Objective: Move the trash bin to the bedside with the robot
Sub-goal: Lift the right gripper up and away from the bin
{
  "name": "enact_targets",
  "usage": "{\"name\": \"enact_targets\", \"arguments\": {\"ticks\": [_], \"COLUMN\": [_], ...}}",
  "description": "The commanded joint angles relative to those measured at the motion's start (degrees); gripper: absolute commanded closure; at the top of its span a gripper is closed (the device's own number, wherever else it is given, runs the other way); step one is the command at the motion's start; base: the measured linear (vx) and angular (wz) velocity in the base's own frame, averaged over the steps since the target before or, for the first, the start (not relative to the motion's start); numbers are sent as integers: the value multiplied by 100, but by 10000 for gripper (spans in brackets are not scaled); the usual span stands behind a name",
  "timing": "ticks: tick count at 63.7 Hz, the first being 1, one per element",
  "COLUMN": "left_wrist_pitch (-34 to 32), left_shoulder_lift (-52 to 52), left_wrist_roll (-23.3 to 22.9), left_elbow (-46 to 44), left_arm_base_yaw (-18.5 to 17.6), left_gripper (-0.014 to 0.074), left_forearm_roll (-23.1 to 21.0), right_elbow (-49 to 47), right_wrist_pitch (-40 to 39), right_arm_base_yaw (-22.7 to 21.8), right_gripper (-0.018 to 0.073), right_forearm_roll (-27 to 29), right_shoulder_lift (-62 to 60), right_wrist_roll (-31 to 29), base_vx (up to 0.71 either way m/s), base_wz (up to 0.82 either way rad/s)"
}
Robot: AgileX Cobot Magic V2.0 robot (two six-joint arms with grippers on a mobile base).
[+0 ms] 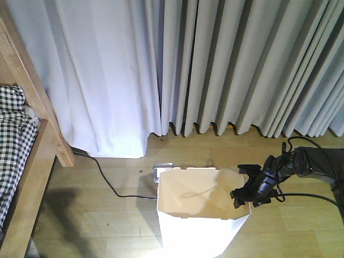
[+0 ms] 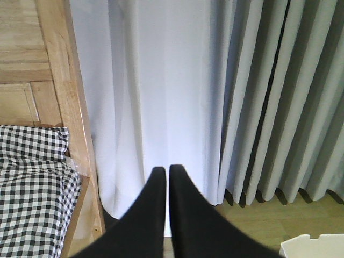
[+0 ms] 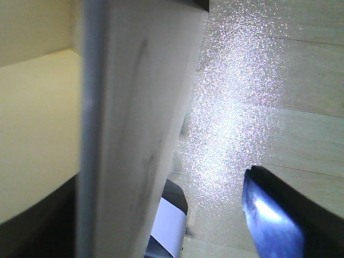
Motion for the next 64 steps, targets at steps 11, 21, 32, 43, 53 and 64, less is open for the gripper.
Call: {"name": "enact_targets", "arguments": {"ticks": [11,21,32,43,53,64], "left_wrist_pitch": [-397,-397,-397,-397,-397,-397], "left_shoulder_lift": [-81,-81,-81,-81,-81,-81], "left_wrist_roll": [-25,-25,-25,-25,-25,-25], "left_elbow": [107,107,107,107,107,107], "left_arm_base_yaw": [-17,-17,-17,-17,-17,-17], "left_gripper": [602,602,602,602,602,602], "left_forearm_roll": [-18,-18,-18,-18,-18,-18], "right_elbow": [-22,656,2124,3509,4507,5272], "right_wrist_pitch": [350,-185,-1075,-1665,-1790,-1739], "right_arm_base_yaw": [29,32,92,92,92,92], "right_gripper": [13,13,13,13,13,13], "right_forearm_roll": [38,298,428,432,344,287], "right_shoulder_lift": [-593,-1347,-2545,-4099,-5705,-7565], "right_wrist_roll": [-45,-71,-148,-379,-437,-556], "base_vx": [0,0,0,0,0,0], "base_wz": [0,-1,0,0,0,0]}}
